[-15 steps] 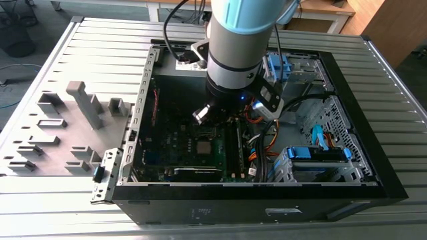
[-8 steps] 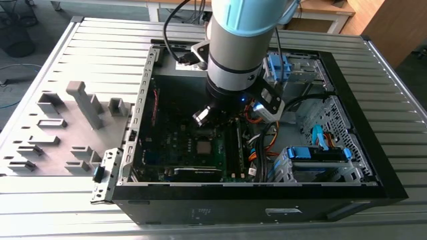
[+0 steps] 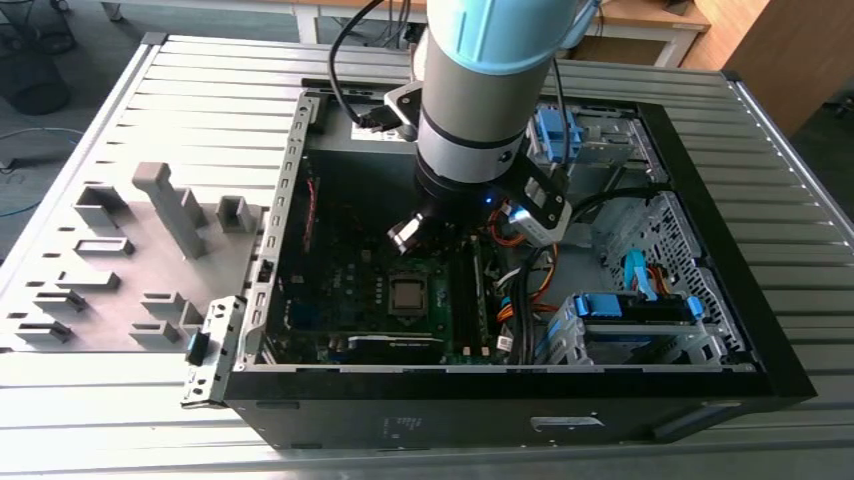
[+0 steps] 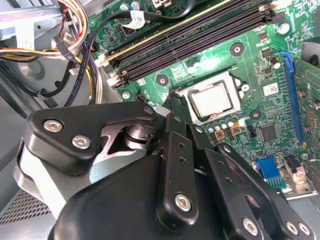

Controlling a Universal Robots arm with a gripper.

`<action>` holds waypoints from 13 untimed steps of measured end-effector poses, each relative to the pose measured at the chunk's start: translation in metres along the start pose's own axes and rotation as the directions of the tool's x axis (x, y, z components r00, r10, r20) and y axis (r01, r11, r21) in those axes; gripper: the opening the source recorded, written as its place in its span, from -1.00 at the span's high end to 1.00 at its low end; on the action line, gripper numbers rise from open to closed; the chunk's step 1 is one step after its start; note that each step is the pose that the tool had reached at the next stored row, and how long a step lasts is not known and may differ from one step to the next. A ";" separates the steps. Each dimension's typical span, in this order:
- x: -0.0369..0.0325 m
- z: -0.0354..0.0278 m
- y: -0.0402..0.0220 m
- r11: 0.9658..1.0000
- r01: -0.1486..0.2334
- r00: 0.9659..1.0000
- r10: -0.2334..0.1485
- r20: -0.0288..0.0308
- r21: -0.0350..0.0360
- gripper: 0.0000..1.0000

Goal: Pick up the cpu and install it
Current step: 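Close the cpu cover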

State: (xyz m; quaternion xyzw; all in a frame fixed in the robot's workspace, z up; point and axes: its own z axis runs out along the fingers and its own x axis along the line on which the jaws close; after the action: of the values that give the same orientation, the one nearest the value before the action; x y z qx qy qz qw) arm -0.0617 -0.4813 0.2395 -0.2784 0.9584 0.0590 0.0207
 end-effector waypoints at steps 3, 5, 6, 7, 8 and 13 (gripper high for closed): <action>0.0000 0.0000 0.0000 1.000 0.000 1.000 0.000 0.000 0.000 0.79; 0.0000 0.0000 0.0000 1.000 0.000 1.000 0.000 0.000 0.000 0.79; 0.0000 0.0000 0.0000 1.000 0.000 1.000 0.000 0.000 0.000 0.79; 0.0000 0.0000 0.0000 1.000 0.000 1.000 0.000 0.000 0.000 0.79; 0.0000 0.0000 0.0000 1.000 0.000 1.000 0.000 0.000 0.000 0.79; -0.0004 -0.0050 0.0005 1.000 0.000 1.000 0.000 0.000 0.000 0.79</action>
State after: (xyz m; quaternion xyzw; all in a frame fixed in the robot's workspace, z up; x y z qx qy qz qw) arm -0.0617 -0.4813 0.2446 -0.2784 0.9584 0.0590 0.0207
